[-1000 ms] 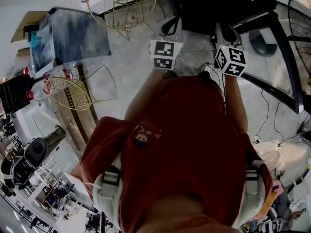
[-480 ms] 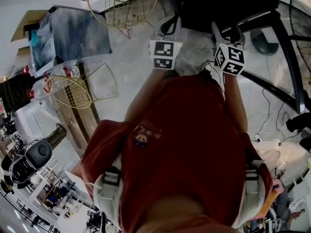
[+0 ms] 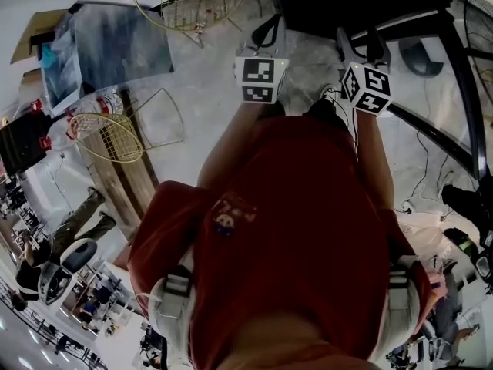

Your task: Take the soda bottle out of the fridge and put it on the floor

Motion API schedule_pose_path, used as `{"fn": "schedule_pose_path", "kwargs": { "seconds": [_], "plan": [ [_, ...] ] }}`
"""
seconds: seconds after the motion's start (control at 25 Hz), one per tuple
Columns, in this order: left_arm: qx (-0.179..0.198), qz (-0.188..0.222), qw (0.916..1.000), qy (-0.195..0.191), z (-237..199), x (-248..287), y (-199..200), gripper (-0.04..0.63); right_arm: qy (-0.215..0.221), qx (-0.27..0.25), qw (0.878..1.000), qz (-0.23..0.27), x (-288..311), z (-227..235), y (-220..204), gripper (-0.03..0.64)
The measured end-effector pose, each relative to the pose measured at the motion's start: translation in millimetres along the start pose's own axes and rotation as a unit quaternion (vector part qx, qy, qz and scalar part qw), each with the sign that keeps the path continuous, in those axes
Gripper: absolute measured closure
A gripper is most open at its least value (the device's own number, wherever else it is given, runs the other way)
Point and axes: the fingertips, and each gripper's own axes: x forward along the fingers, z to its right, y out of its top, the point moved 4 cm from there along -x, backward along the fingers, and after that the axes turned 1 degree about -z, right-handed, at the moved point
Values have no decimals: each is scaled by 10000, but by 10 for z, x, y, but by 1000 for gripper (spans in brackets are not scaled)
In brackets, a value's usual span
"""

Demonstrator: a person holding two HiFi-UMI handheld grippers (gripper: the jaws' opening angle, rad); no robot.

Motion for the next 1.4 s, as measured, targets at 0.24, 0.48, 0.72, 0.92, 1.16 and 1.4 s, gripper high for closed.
{"fn": "schedule_pose_path", "kwargs": {
  "seconds": [0.24,0.48,0.72,0.92,1.16,1.4],
  "plan": [
    [-123,-168,9997,89,-105,76,-232,595,2,50,9998,-184,126,-19,-197,337],
    [-265,-346,9989,176,-314,246,-587,595,93,82,9990,-427,409,-116,-514,337],
    [-378,-565,9975,208,-376,342,-1060,595,64,191,9982,-570,579,-144,-934,337],
    [-418,-603,9970,249,-448,503,-1493,595,60,188,9988,-439,770,-155,-1232,337],
    [-470,-578,9968,293,-587,739,-2020,595,-123,157,9995,-237,1041,-78,-1649,337],
    [-536,-739,9957,159,-444,899,-2559,595,-359,104,9993,-15,1140,80,-2167,337]
  ]
}}
